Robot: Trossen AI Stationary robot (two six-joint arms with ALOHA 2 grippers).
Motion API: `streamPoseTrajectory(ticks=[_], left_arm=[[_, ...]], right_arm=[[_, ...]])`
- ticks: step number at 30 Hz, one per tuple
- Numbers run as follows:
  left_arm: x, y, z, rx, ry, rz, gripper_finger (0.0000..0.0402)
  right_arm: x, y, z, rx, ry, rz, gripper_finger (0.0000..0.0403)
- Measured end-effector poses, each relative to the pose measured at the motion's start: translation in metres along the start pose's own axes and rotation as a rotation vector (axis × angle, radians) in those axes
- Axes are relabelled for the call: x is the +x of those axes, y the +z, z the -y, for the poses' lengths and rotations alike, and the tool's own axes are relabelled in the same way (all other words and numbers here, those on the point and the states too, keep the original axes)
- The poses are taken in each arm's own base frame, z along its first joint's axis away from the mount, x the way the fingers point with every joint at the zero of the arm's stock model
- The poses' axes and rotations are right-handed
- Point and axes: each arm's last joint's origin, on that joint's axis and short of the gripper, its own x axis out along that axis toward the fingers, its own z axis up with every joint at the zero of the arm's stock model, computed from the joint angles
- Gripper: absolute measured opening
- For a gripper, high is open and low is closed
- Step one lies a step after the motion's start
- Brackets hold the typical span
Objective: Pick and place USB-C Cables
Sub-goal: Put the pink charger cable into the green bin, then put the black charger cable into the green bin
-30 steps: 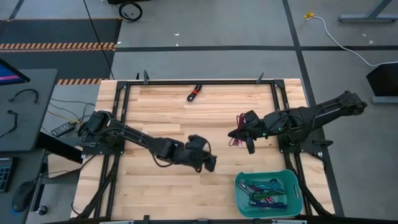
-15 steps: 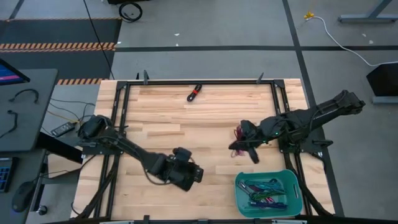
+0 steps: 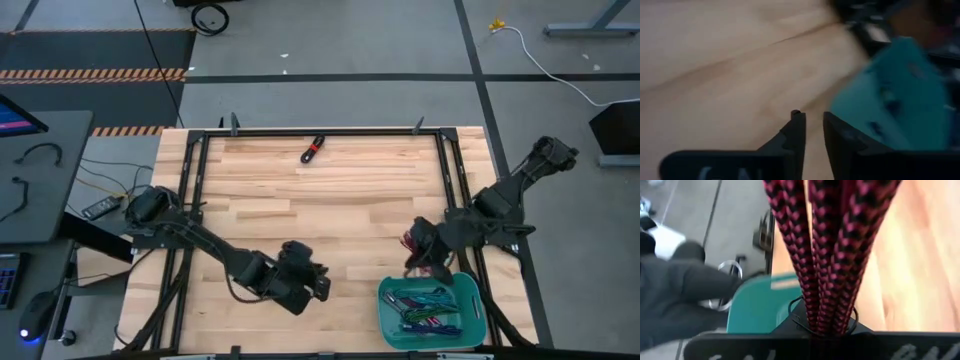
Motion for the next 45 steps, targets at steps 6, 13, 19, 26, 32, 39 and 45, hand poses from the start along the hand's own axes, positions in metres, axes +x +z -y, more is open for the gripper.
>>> streamPoseTrajectory(ticks=[6,13,19,26,32,39,45], left_arm=[[0.014,0.025,0.016,0.154,-0.181,0.004,0.0029],[0.029,0.051,0.003,0.106,-0.078,0.040,0.0058],[0.038,0.060,-0.012,0.110,0.007,-0.051,0.0117],[0.047,0.073,-0.019,0.085,0.026,-0.067,0.0162],[0.053,0.103,-0.046,-0.033,0.137,-0.275,0.0187],[0.056,0.172,-0.087,0.144,0.342,-0.089,0.0193],[0.078,0.228,-0.125,0.444,0.611,0.167,0.0165]], right_arm=[[-0.005,-0.016,-0.005,0.037,0.040,-0.135,0.0007],[-0.009,-0.037,-0.016,0.275,0.089,-0.358,0.0007],[0.006,-0.060,-0.038,0.098,0.061,-0.360,0.0007],[0.061,-0.081,-0.055,-0.190,0.035,-0.456,0.0043],[0.077,-0.079,-0.049,-0.136,0.120,-0.649,0.0158],[0.025,-0.026,-0.044,-0.024,0.250,-0.433,0.0241],[-0.029,0.022,-0.008,0.104,-0.050,0.187,0.0235]])
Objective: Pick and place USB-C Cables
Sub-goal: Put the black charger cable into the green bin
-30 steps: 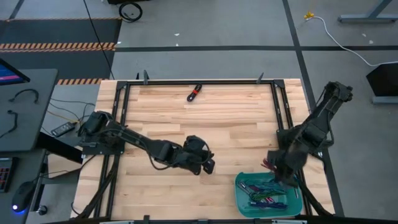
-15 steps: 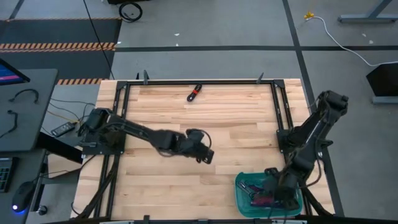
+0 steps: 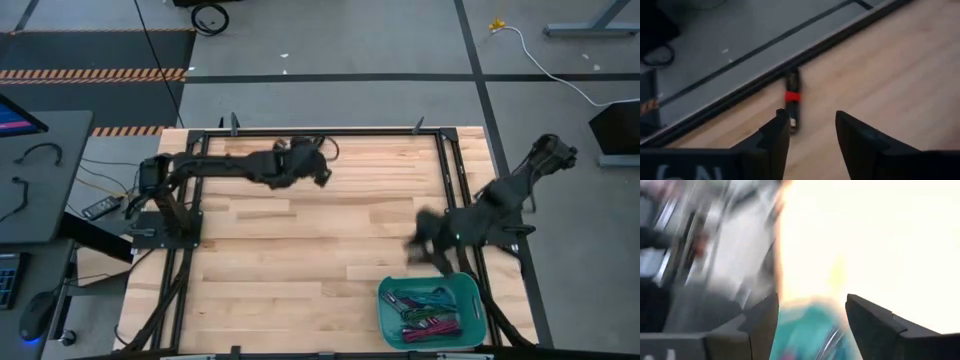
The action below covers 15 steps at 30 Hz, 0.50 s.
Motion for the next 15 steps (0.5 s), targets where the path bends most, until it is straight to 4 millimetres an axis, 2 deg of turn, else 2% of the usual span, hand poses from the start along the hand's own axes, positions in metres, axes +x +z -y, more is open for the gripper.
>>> streamPoseTrajectory(ticks=[2,6,10,15], left_arm=[[0.019,0.008,-0.015,-0.070,0.027,-0.016,0.0155],[0.065,0.016,-0.049,-0.300,-0.118,-0.199,0.0146],[0.103,0.017,-0.071,-0.324,-0.212,-0.268,0.0157],[0.130,0.014,-0.084,-0.330,-0.156,-0.245,0.0179]], right_arm=[[-0.011,0.013,0.013,0.047,-0.142,0.195,0.0229],[-0.024,0.032,0.039,0.094,-0.420,0.456,0.0221],[-0.026,0.046,0.060,0.124,-0.537,0.493,0.0216],[-0.016,0.060,0.081,0.182,-0.570,0.430,0.0213]])
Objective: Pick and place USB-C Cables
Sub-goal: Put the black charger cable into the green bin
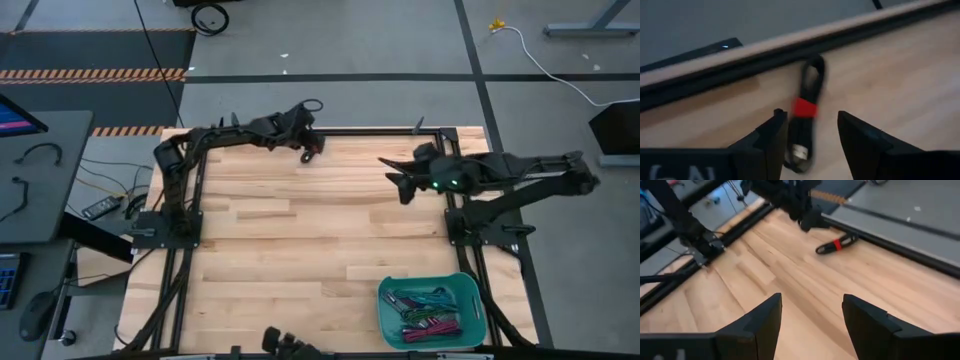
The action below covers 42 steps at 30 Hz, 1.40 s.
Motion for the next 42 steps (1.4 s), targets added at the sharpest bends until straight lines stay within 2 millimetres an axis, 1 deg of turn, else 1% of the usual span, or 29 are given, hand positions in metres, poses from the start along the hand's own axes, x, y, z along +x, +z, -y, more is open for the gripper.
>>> streamPoseTrajectory(ticks=[2,5,8,11,14,17,20,23,27,30,31,34,37,39,42], left_arm=[[0.005,0.002,-0.007,-0.014,-0.002,-0.018,0.0187],[0.019,0.001,-0.015,-0.053,-0.035,-0.080,0.0198],[0.036,-0.007,-0.025,-0.080,-0.028,-0.157,0.0212],[0.053,-0.016,-0.031,-0.114,-0.010,-0.215,0.0227],[0.061,-0.020,-0.031,-0.119,-0.019,-0.232,0.0234],[0.062,-0.021,-0.027,-0.107,-0.010,-0.210,0.0229],[0.063,-0.021,-0.026,-0.078,-0.024,-0.194,0.0207],[0.063,-0.020,-0.025,-0.068,-0.059,-0.200,0.0169],[0.063,-0.020,-0.024,-0.051,-0.085,-0.209,0.0097],[0.064,-0.019,-0.025,-0.042,-0.136,-0.232,0.0033],[0.063,-0.019,-0.024,-0.048,-0.151,-0.241,0.0019],[0.061,-0.020,-0.020,-0.047,-0.159,-0.243,0.0015],[0.050,-0.024,-0.009,-0.035,-0.145,-0.231,0.0012],[0.038,-0.023,0.003,-0.020,-0.146,-0.182,0.0011],[0.013,-0.021,0.022,0.000,-0.159,-0.112,0.0011]], right_arm=[[0.010,0.002,0.000,0.016,0.008,-0.037,0.0213],[0.024,0.004,-0.002,0.007,0.048,-0.088,0.0213],[0.041,0.005,-0.006,-0.078,0.085,-0.119,0.0213],[0.055,0.007,-0.009,-0.132,0.168,-0.154,0.0213],[0.066,0.008,-0.010,-0.153,0.241,-0.205,0.0213],[0.072,0.009,-0.008,-0.182,0.282,-0.231,0.0211],[0.075,0.011,-0.003,-0.217,0.285,-0.232,0.0210],[0.077,0.017,0.004,-0.251,0.270,-0.201,0.0211],[0.078,0.025,0.015,-0.296,0.259,-0.176,0.0210],[0.079,0.029,0.023,-0.317,0.271,-0.177,0.0210],[0.080,0.031,0.025,-0.326,0.272,-0.173,0.0210],[0.081,0.033,0.033,-0.361,0.277,-0.181,0.0210],[0.081,0.035,0.040,-0.372,0.268,-0.189,0.0209],[0.081,0.036,0.046,-0.366,0.263,-0.201,0.0209],[0.081,0.038,0.053,-0.378,0.274,-0.211,0.0208]])
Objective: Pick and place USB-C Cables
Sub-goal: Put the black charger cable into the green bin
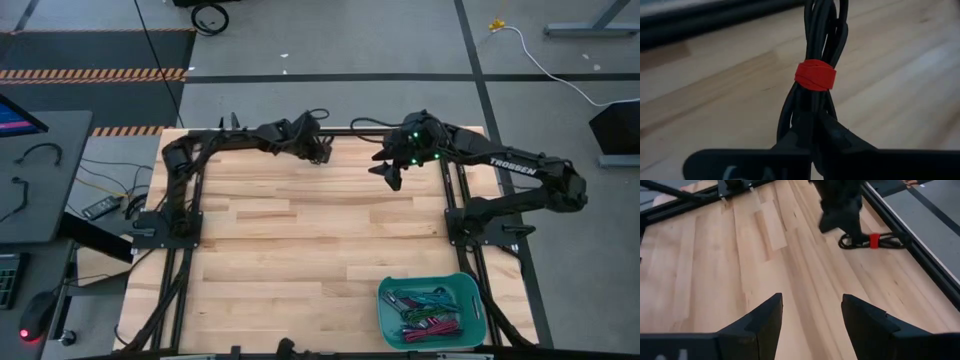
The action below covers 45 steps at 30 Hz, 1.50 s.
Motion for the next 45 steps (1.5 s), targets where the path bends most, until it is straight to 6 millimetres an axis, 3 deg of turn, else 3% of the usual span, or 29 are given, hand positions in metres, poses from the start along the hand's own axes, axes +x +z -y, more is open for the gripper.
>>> streamPoseTrajectory(ticks=[4,11,15,18,21,25,29,33,38,45], left_arm=[[-0.037,-0.006,0.032,0.039,-0.046,0.071,0.0011],[-0.126,-0.032,0.081,0.056,-0.106,0.205,0.0011],[-0.172,-0.049,0.100,0.069,-0.162,0.307,0.0010],[-0.192,-0.061,0.109,0.095,-0.179,0.349,0.0010],[-0.201,-0.071,0.114,0.133,-0.181,0.363,0.0010],[-0.206,-0.078,0.117,0.165,-0.176,0.368,0.0010],[-0.209,-0.075,0.122,0.164,-0.231,0.396,0.0010],[-0.215,-0.072,0.133,0.203,-0.377,0.419,0.0012],[-0.225,-0.073,0.145,0.258,-0.513,0.474,0.0013],[-0.226,-0.092,0.163,0.332,-0.621,0.448,0.0011]], right_arm=[[-0.002,-0.003,0.008,-0.034,-0.009,-0.024,0.0208],[-0.006,-0.009,0.016,-0.018,0.050,-0.074,0.0208],[-0.006,-0.011,0.015,0.004,0.118,-0.090,0.0208],[-0.007,-0.010,0.013,0.031,0.195,-0.081,0.0208],[-0.008,-0.003,0.007,0.018,0.393,-0.010,0.0208],[-0.013,0.023,-0.006,0.029,0.684,0.176,0.0208],[-0.025,0.049,-0.020,-0.002,0.818,0.349,0.0208],[-0.027,0.055,-0.028,0.035,0.809,0.396,0.0208],[-0.030,0.044,-0.034,0.125,0.770,0.305,0.0206],[-0.077,0.011,-0.047,0.198,0.551,0.252,0.0191]])
